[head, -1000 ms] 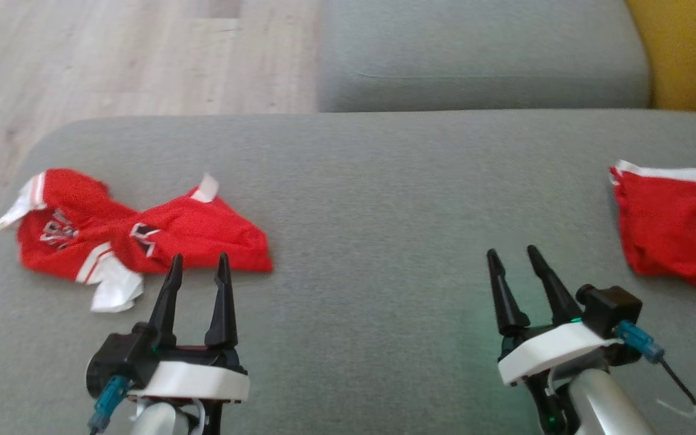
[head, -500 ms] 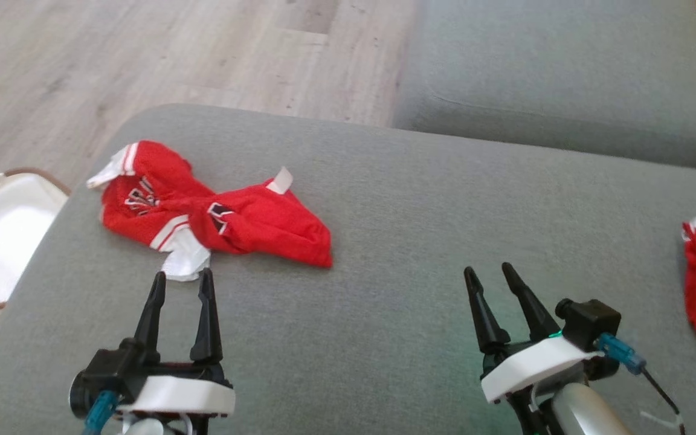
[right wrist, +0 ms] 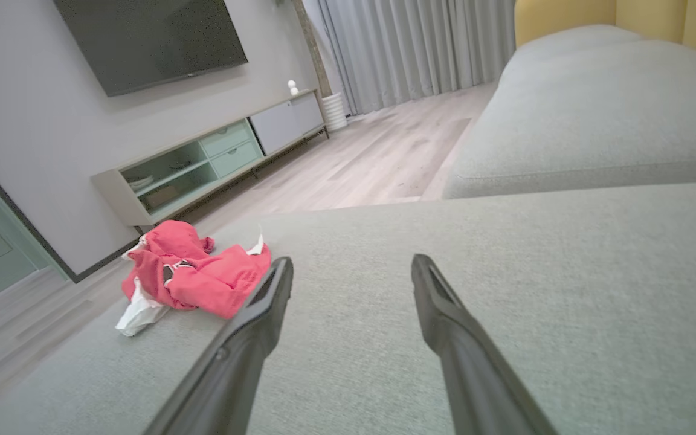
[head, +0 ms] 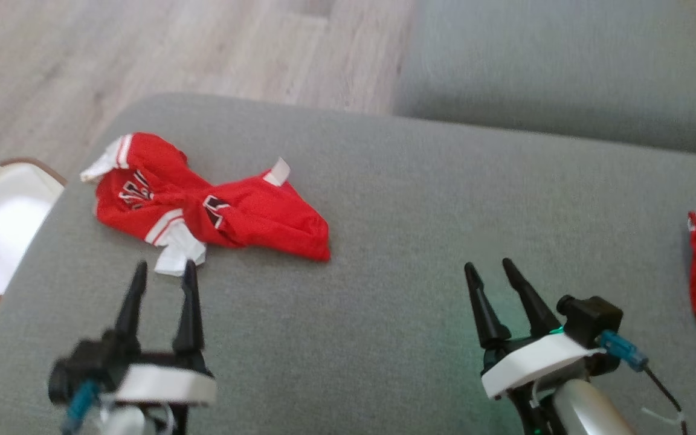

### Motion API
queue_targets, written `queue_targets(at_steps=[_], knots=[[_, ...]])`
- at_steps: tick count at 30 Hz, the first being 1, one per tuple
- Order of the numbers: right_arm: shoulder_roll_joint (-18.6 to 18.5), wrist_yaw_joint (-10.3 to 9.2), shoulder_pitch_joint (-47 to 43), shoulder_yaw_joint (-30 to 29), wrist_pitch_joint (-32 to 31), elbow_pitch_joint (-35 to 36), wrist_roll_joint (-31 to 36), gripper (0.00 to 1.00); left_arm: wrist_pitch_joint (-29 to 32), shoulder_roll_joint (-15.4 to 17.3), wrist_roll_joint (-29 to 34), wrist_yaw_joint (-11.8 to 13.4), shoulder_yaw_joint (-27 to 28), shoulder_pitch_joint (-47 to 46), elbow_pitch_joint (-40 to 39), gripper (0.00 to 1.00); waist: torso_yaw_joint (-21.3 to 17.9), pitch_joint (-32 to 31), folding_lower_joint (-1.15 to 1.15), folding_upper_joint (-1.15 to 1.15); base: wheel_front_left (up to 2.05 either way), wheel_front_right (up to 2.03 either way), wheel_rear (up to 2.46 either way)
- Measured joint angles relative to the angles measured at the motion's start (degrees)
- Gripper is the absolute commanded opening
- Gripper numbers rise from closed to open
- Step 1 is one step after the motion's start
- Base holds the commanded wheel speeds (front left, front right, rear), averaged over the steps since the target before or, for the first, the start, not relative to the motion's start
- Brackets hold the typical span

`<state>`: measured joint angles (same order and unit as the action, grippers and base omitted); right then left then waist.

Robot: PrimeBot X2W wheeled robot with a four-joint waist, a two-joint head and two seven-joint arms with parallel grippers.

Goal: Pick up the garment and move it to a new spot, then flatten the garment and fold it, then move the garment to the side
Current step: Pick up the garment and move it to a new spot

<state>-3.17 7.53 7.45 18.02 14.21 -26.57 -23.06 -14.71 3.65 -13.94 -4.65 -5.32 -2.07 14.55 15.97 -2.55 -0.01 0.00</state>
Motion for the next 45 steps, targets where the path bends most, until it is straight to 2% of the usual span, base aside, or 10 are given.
queue_targets(at_steps=[6, 11, 15, 22, 24, 25, 26, 29, 38, 45], knots=[[0.0, 0.0, 1.1, -2.6, 0.0, 0.6, 2.4, 1.0, 3.1, 5.4, 0.9, -1.1, 0.0, -10.3, 3.9, 1.0, -1.9, 4.8, 0.01, 0.0, 0.0, 0.0, 0.0], [0.0, 0.0, 4.6, -4.9, 0.0, 2.1, 4.4, 1.0, 13.2, 11.3, 1.1, -2.3, -1.9, -22.4, 13.5, 1.0, -3.6, 9.8, 0.02, 0.0, 0.0, 0.0, 0.0], [0.0, 0.0, 6.8, -5.9, 0.0, 2.9, 5.0, 1.0, 19.6, 14.9, -0.2, -2.7, -5.0, -27.2, 22.1, 1.0, -5.2, 13.5, 0.03, 0.0, 0.0, 0.0, 0.0], [0.0, 0.0, 7.7, -6.8, 0.0, 3.5, 5.6, 1.0, 27.4, 17.7, -8.1, -2.9, -13.8, -32.3, 30.2, 1.0, -7.7, 18.3, 0.02, 0.0, 0.0, 0.0, 0.0], [0.0, 0.0, 8.2, -7.1, 0.0, 3.6, 5.7, 1.0, 31.0, 19.1, -12.4, -2.9, -16.9, -33.7, 31.7, 1.0, -8.4, 19.4, 0.02, 0.0, 0.0, 0.0, 0.0], [0.0, 0.0, 8.5, -7.1, 0.0, 3.6, 5.9, 1.0, 31.7, 19.6, -13.7, -2.9, -17.7, -34.2, 31.7, 0.35, -8.6, 19.6, 0.01, 0.0, 0.0, 0.0, 0.0], [0.0, 0.0, 8.7, -7.2, 0.0, 3.7, 6.0, 1.0, 32.0, 20.1, -14.9, -2.9, -18.5, -34.6, 31.7, 0.0, -8.8, 19.8, 0.01, 0.0, 0.0, 0.0, 0.0], [0.0, 0.0, 8.8, -7.3, 0.0, 3.8, 6.0, 1.0, 29.9, 21.1, -17.1, -2.9, -20.4, -35.2, 31.4, 0.0, -8.9, 19.9, 0.01, 0.0, 0.0, 0.0, 0.0], [0.0, 0.0, 8.7, -7.0, 0.0, 2.8, 5.4, 1.0, 15.8, 22.0, -18.9, -2.9, -22.5, -35.4, 26.5, 0.0, -9.5, 16.6, 0.01, 0.0, 0.0, 0.0, 0.0], [0.0, 0.0, 8.3, -5.8, 0.1, 2.6, 3.7, 1.0, 13.2, 21.4, -18.8, -2.4, -24.1, -35.6, 18.4, 0.0, -11.3, 13.0, -0.01, 0.0, 0.0, 0.0, 0.0]])
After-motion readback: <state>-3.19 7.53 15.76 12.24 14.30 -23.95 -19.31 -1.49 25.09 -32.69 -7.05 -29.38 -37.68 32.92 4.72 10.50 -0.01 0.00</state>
